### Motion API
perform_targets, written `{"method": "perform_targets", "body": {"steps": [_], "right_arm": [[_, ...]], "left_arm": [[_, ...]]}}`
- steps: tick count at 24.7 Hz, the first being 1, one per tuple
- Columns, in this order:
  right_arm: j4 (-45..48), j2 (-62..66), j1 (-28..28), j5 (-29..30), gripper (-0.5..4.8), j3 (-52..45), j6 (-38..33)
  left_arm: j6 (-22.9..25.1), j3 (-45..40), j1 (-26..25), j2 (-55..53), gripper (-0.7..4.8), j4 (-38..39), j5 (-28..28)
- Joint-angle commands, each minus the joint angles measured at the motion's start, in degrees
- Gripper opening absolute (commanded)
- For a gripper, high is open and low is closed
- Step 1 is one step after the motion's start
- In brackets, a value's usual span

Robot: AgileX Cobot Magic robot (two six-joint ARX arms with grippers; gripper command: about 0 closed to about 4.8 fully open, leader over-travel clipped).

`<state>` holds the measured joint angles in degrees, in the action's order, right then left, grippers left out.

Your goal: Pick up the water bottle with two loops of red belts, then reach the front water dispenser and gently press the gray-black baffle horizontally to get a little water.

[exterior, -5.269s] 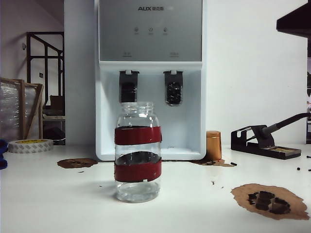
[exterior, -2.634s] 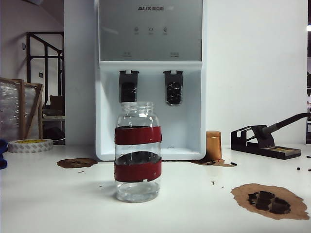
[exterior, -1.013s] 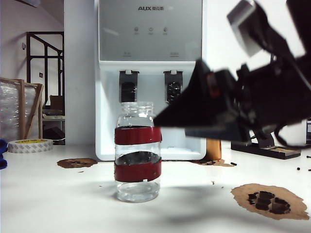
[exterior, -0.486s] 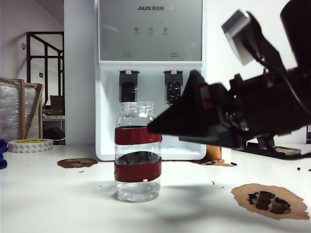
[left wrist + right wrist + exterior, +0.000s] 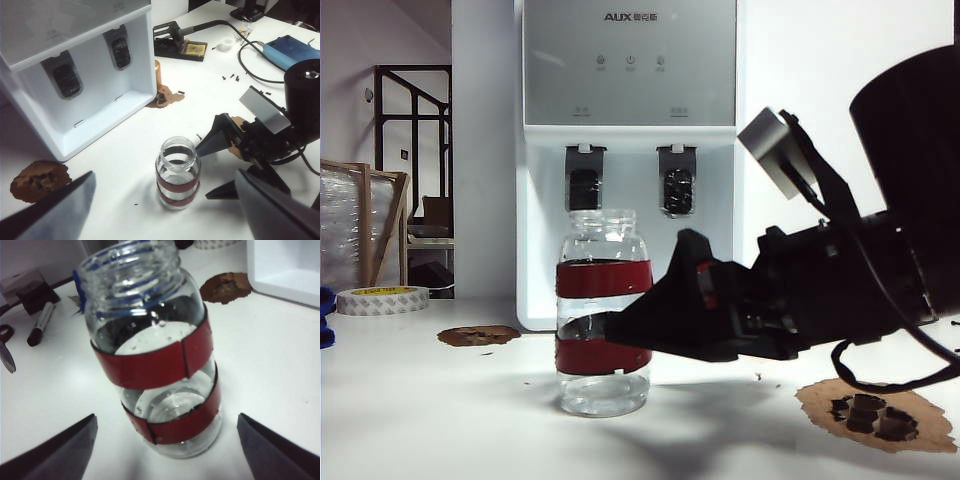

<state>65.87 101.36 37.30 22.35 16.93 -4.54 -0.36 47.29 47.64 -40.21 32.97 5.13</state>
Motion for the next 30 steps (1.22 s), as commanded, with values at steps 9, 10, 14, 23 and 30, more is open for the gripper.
{"method": "perform_targets", "body": {"steps": [9,10,14,23,30], "right_arm": [[2.86,2.21,0.2,2.32,4.79,3.96,-0.87],[2.86,3.23,0.7,2.69,4.79,4.72,-0.85],[4.13,6.64,2.78,2.69,4.79,7.08,-0.83],[7.45,13.11,3.78,1.16,4.79,10.88,-2.54],[8.87,13.27,3.8,1.22,4.79,10.93,-3.32]], "left_arm": [[0.42,0.52,0.0,-0.13,4.79,-0.44,-0.24],[0.42,0.52,0.0,-0.13,4.79,-0.44,-0.24],[0.42,0.52,0.0,-0.13,4.79,-0.37,-0.26],[0.44,0.52,0.02,-0.13,4.79,1.27,-0.42],[0.44,0.52,0.04,-0.13,4.79,1.27,-0.39]]}}
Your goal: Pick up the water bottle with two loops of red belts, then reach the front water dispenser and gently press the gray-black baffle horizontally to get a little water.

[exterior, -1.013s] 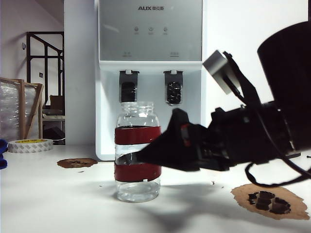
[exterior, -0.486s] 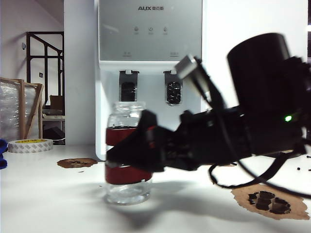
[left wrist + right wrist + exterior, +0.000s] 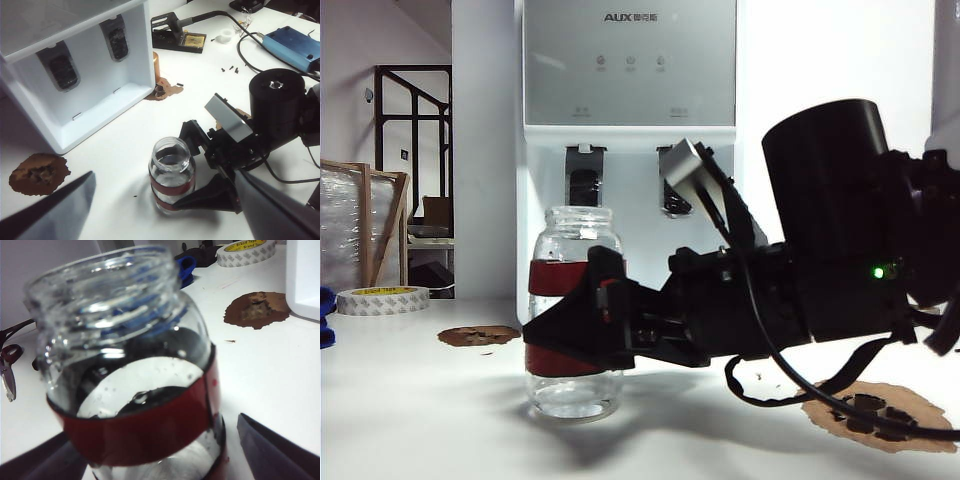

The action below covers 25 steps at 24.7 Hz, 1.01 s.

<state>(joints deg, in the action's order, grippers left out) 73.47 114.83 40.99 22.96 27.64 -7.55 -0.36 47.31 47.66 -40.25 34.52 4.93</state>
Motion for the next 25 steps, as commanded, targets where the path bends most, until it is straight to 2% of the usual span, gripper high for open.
{"method": "perform_targets", "body": {"steps": [1,5,6,7,10,12,14,16,20,22,25], "right_arm": [[1.27,-0.2,0.11,0.61,4.79,0.22,-0.28],[2.01,-0.22,0.11,2.16,4.79,0.17,-0.22],[2.54,-0.22,0.13,2.86,4.57,0.11,-0.2],[2.97,-0.24,0.17,3.65,3.87,0.11,-0.17],[3.82,-0.24,0.17,3.93,3.72,0.09,-0.2],[3.89,-0.24,0.17,3.82,3.4,0.04,-0.17],[3.91,-0.24,0.17,3.89,3.39,0.04,-0.17],[3.93,-0.26,0.17,4.02,3.01,0.04,-0.15],[4.13,-0.26,0.17,4.0,2.73,0.04,-0.15],[5.01,-0.33,0.17,3.93,2.15,-0.33,0.68],[5.03,-0.52,0.17,3.23,2.06,-0.37,1.4]], "left_arm": [[0.42,0.5,0.02,-0.09,4.79,-0.31,-0.2],[0.44,0.5,0.02,-0.07,4.79,-0.28,-0.15],[0.44,0.5,0.02,-0.07,4.79,-0.31,-0.13],[0.44,0.5,0.02,-0.07,4.79,-0.31,-0.11],[0.46,0.5,0.02,-0.07,4.79,-0.26,0.0],[0.46,0.5,0.02,-0.07,4.79,-0.28,0.0],[0.46,0.5,0.02,-0.07,4.79,-0.26,0.0],[0.48,0.5,0.02,-0.07,4.79,-0.28,0.02],[0.61,0.5,0.02,-0.07,4.79,-0.26,0.02],[0.61,0.5,0.02,-0.07,4.79,-0.26,0.02],[0.63,0.5,0.02,-0.04,4.79,-0.26,0.02]]}}
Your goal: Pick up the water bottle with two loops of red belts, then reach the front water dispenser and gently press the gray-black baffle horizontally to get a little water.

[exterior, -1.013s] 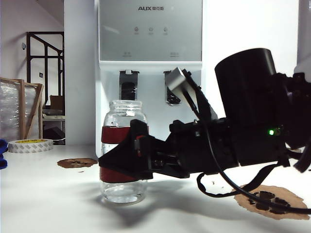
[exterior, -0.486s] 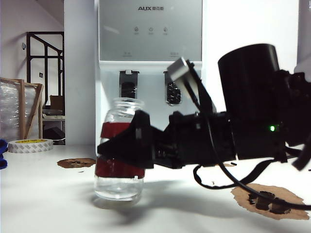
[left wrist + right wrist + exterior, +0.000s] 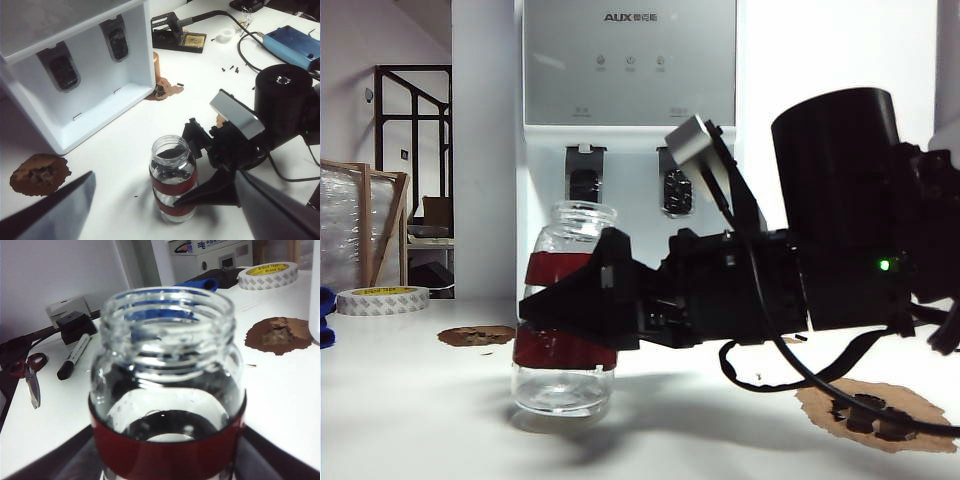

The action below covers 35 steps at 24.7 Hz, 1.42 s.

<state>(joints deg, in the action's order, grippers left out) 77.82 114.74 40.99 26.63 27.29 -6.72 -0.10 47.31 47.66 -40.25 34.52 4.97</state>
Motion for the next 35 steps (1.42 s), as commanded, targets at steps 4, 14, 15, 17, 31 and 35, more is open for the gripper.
{"method": "perform_targets", "body": {"steps": [4,14,15,17,31,35], "right_arm": [[0.68,-1.38,0.17,-4.39,1.78,-0.04,2.05],[0.09,-5.57,0.17,-24.7,1.78,0.0,4.42],[0.02,-5.68,0.17,-27.41,1.78,0.0,5.46],[-0.63,-5.77,0.17,-31.69,1.78,0.26,7.67],[-12.48,-5.75,-0.46,-55.58,1.47,12.63,11.26],[-13.7,-5.53,-2.03,-54.66,1.47,14.36,8.76]], "left_arm": [[0.37,0.5,0.02,-0.04,4.79,-0.22,-0.02],[0.37,0.5,0.02,-0.02,4.79,-0.26,-0.04],[0.37,0.52,0.02,-0.02,4.79,-0.26,-0.04],[0.39,0.52,0.02,-0.02,4.79,-0.26,-0.04],[0.39,0.55,0.02,0.07,4.79,1.05,-0.26],[0.37,0.55,0.04,0.07,4.79,1.05,-0.35]]}}
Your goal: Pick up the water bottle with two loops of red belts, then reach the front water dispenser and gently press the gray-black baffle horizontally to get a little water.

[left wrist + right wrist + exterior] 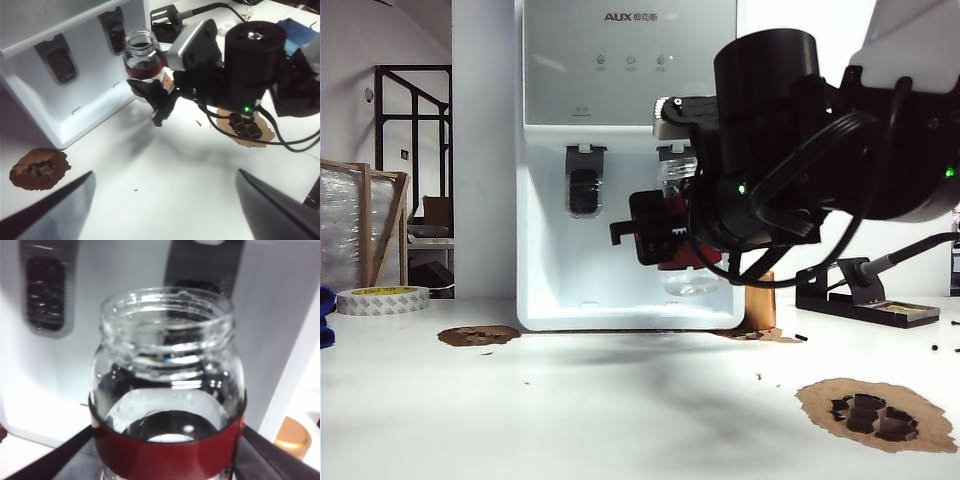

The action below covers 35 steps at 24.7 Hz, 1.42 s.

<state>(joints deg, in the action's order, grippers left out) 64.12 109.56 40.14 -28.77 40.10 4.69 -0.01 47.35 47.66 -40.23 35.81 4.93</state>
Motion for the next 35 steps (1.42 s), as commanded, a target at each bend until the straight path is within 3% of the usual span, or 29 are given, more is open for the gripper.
{"method": "perform_targets", "body": {"steps": [1,12,35], "right_arm": [[-0.42,-0.31,-1.73,0.92,1.47,1.88,-3.26],[-6.25,2.89,-5.92,9.38,1.47,8.92,-3.61],[-6.38,0.85,-5.31,6.56,1.46,8.35,0.31]], "left_arm": [[0.31,0.5,0.04,0.04,4.79,-0.24,-0.39],[0.31,0.5,0.07,0.04,4.79,-0.24,-1.68],[1.57,0.5,0.02,0.04,4.79,-0.22,-1.44]]}}
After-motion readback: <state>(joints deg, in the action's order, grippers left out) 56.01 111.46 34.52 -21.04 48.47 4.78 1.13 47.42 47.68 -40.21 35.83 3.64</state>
